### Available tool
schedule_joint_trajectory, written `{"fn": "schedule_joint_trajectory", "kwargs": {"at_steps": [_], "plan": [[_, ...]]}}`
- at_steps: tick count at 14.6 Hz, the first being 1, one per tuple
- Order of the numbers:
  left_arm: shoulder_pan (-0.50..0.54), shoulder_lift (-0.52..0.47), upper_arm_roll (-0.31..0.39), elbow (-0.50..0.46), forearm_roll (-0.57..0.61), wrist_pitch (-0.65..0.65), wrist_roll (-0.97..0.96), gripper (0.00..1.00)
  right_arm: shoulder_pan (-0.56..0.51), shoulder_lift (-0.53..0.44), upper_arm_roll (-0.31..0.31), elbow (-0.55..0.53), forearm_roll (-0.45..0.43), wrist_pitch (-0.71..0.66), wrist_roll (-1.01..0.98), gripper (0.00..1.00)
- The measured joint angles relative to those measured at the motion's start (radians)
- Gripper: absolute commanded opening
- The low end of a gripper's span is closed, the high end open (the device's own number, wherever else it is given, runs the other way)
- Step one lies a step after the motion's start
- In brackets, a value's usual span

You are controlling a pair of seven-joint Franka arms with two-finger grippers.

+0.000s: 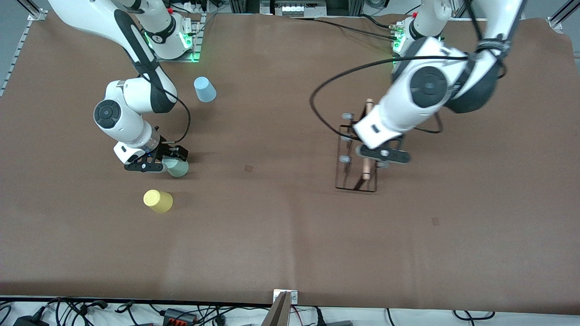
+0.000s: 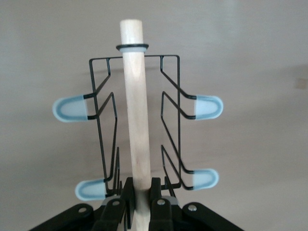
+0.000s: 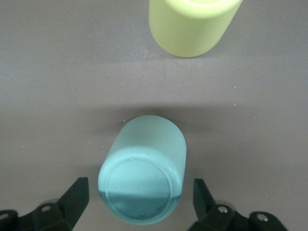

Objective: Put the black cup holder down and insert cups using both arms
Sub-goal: 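Carry the rack mid-table with the left gripper while the right gripper lifts the cup, then lower the teal cup onto a peg with the right gripper while the left gripper withdraws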

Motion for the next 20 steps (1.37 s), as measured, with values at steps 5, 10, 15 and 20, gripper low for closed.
{"fn": "schedule_joint_trajectory", "kwargs": {"at_steps": [5, 10, 15, 20], "plan": [[-0.141, 0.153, -0.001, 0.119, -0.006, 0.031, -0.135, 0.01, 0.000, -0.003, -0.001, -0.001, 0.000, 0.007, 0.001, 0.22], [-0.211, 0.242, -0.001, 0.159, -0.006, 0.139, -0.210, 0.01, 0.002, -0.049, -0.001, 0.017, 0.000, -0.010, 0.001, 0.16], [-0.238, 0.268, -0.001, 0.163, -0.006, 0.183, -0.259, 0.10, 0.007, -0.197, 0.038, 0.072, 0.000, -0.222, 0.053, 0.15], [-0.243, 0.280, 0.000, 0.176, -0.005, 0.217, -0.259, 1.00, 0.032, -0.230, 0.077, 0.090, 0.000, -0.253, 0.146, 0.15]]}}
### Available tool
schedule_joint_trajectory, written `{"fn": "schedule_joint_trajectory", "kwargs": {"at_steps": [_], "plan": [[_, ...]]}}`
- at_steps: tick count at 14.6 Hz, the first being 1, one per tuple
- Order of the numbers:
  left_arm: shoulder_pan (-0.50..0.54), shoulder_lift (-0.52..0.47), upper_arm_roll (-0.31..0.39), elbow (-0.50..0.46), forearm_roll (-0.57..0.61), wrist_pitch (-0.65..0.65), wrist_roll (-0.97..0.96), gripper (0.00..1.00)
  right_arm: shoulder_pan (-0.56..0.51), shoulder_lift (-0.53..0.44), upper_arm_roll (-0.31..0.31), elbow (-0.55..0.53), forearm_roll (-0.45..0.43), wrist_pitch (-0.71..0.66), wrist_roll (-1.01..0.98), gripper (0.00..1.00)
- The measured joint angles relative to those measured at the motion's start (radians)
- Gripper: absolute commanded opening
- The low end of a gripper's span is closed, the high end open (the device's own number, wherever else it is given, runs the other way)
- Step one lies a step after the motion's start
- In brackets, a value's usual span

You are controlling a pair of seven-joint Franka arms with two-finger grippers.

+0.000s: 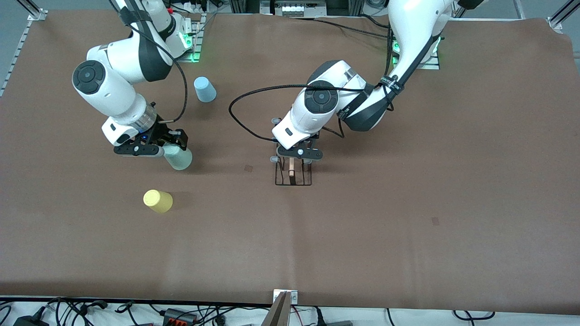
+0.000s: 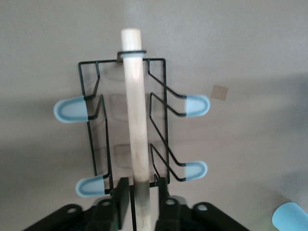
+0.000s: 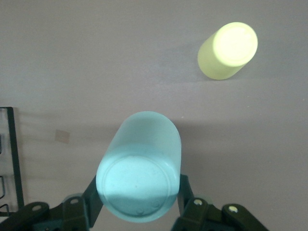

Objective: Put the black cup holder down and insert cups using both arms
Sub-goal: 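Lower the teal cup onto a peg with the right gripper while the left gripper withdraws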

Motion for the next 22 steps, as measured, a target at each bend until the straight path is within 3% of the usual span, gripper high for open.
{"fn": "schedule_joint_trajectory", "kwargs": {"at_steps": [3, 6, 9, 13, 15, 19, 22], "plan": [[0.004, -0.017, 0.003, 0.019, 0.006, -0.040, 0.000, 1.00, 0.017, 0.000, 0.000, 0.002, 0.000, 0.000, 0.039, 0.15], [0.034, -0.093, 0.006, 0.043, 0.122, -0.233, 0.003, 1.00, 0.031, -0.005, 0.028, 0.025, 0.000, -0.030, 0.165, 0.15], [0.113, -0.187, 0.012, 0.046, 0.186, -0.397, 0.115, 1.00, 0.057, -0.036, 0.119, 0.067, 0.001, -0.112, 0.368, 0.15], [0.296, -0.242, 0.022, 0.045, 0.194, -0.486, 0.404, 1.00, 0.092, -0.058, 0.296, 0.109, 0.002, -0.141, 0.700, 0.15], [0.399, -0.247, 0.023, 0.044, 0.195, -0.494, 0.504, 1.00, 0.130, -0.048, 0.347, 0.112, 0.002, -0.120, 0.818, 0.15], [0.562, -0.247, 0.023, 0.005, 0.195, -0.494, 0.588, 1.00, 0.178, 0.017, 0.363, 0.123, -0.034, -0.034, 0.898, 0.16], [0.586, -0.251, 0.021, -0.040, 0.195, -0.491, 0.589, 1.00, 0.179, 0.077, 0.361, 0.126, -0.059, 0.018, 0.898, 0.19]]}}
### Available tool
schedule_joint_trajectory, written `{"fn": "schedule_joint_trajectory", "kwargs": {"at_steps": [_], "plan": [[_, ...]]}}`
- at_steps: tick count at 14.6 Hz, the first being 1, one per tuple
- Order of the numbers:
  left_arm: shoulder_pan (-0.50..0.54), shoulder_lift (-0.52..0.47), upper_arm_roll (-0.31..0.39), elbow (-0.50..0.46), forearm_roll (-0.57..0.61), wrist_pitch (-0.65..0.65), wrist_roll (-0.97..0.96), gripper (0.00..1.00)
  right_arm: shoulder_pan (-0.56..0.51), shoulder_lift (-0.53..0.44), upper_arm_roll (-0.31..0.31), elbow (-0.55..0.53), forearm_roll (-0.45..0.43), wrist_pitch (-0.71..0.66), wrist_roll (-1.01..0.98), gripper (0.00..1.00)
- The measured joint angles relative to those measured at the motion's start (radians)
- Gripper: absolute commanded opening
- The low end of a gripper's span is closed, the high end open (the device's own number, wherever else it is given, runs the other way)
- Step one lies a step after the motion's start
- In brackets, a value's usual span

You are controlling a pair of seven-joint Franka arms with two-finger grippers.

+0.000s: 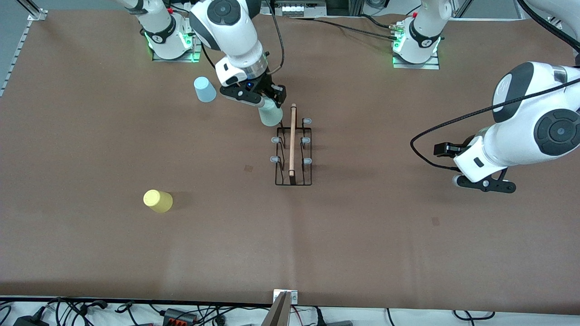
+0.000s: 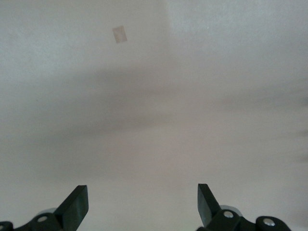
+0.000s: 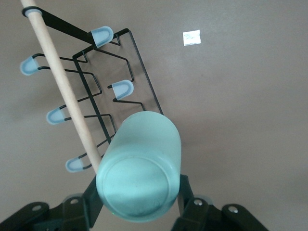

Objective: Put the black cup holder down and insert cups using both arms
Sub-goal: 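Lower the teal cup onto a peg with the right gripper while the left gripper withdraws, then release the teal cup and move the right gripper to the yellow cup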

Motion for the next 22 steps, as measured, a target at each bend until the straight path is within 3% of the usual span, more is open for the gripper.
{"fn": "schedule_joint_trajectory", "kwargs": {"at_steps": [4, 5, 6, 7, 8, 12, 15, 18, 22], "plan": [[0.004, -0.021, -0.002, -0.016, 0.000, 0.001, 0.000, 1.00, 0.022, 0.062, 0.000, 0.006, -0.008, 0.055, 0.000, 0.23], [0.008, -0.022, -0.002, -0.016, 0.000, 0.001, 0.000, 1.00, 0.026, 0.074, 0.000, 0.006, -0.009, 0.063, 0.000, 0.38], [0.012, -0.022, -0.002, -0.016, 0.000, 0.002, 0.000, 1.00, 0.030, 0.084, 0.000, 0.006, -0.012, 0.070, 0.000, 0.68], [0.018, -0.022, -0.002, -0.015, 0.000, 0.004, 0.000, 1.00, 0.032, 0.093, 0.000, 0.007, -0.015, 0.073, 0.000, 0.90], [0.025, -0.023, -0.002, -0.014, 0.000, 0.007, 0.005, 1.00, 0.032, 0.099, 0.000, 0.007, -0.017, 0.074, 0.000, 1.00], [0.073, -0.024, -0.001, -0.007, -0.002, 0.014, 0.116, 1.00, 0.025, 0.104, -0.003, 0.011, -0.021, 0.074, -0.007, 1.00], [0.124, -0.034, 0.023, 0.005, -0.047, 0.016, 0.264, 1.00, -0.039, 0.073, -0.016, 0.028, -0.028, 0.007, -0.137, 1.00], [0.098, -0.083, 0.130, 0.000, -0.119, 0.014, 0.334, 1.00, -0.150, -0.014, -0.074, 0.041, -0.027, -0.141, -0.419, 1.00], [-0.109, -0.213, 0.350, -0.083, -0.131, 0.051, 0.334, 1.00, -0.295, -0.040, -0.159, 0.036, -0.027, -0.182, -0.814, 1.00]]}}
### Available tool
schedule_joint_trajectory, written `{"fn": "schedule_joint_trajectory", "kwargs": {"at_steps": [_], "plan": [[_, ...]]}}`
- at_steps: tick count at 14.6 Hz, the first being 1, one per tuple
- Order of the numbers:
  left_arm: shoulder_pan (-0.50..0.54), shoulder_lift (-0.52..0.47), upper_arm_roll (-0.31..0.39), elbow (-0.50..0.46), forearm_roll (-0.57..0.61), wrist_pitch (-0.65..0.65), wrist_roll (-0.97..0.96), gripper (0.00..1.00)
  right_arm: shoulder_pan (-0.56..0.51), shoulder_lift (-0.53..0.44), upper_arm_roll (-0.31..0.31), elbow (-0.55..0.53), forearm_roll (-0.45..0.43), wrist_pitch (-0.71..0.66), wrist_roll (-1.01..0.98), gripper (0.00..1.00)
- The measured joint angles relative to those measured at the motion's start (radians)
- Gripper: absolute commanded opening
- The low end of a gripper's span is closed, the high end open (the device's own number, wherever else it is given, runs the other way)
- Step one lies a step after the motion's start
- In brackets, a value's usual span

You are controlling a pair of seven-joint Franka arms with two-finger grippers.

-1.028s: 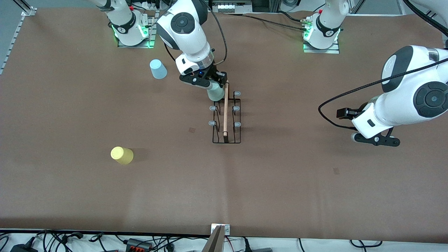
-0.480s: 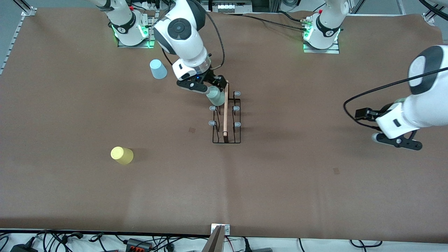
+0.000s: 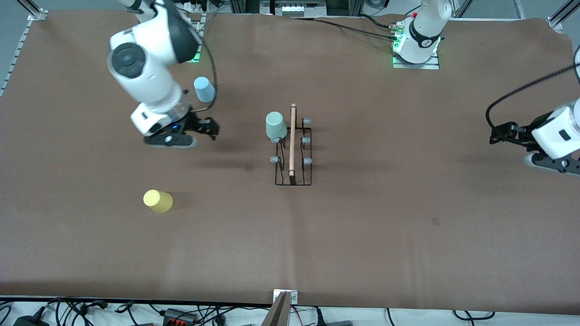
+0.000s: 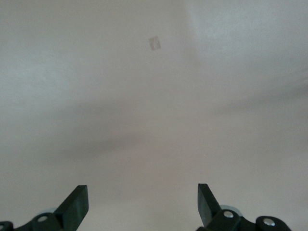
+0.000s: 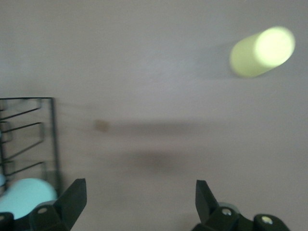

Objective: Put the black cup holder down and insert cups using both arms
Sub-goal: 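Release the teal cup and move the right gripper to the yellow cup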

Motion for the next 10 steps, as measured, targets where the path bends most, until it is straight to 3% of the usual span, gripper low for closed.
{"fn": "schedule_joint_trajectory", "kwargs": {"at_steps": [2, 5, 10], "plan": [[-0.068, -0.077, 0.059, -0.083, 0.000, 0.076, -0.016, 1.00, -0.033, 0.026, -0.073, -0.002, 0.000, 0.023, -0.194, 1.00], [-0.077, -0.142, 0.082, -0.134, 0.000, 0.134, -0.022, 1.00, -0.053, 0.088, -0.170, 0.001, 0.000, 0.122, -0.438, 1.00], [-0.083, -0.155, 0.084, -0.138, 0.000, 0.071, -0.022, 1.00, -0.058, 0.234, -0.230, 0.122, -0.001, 0.164, -0.577, 1.00]]}}
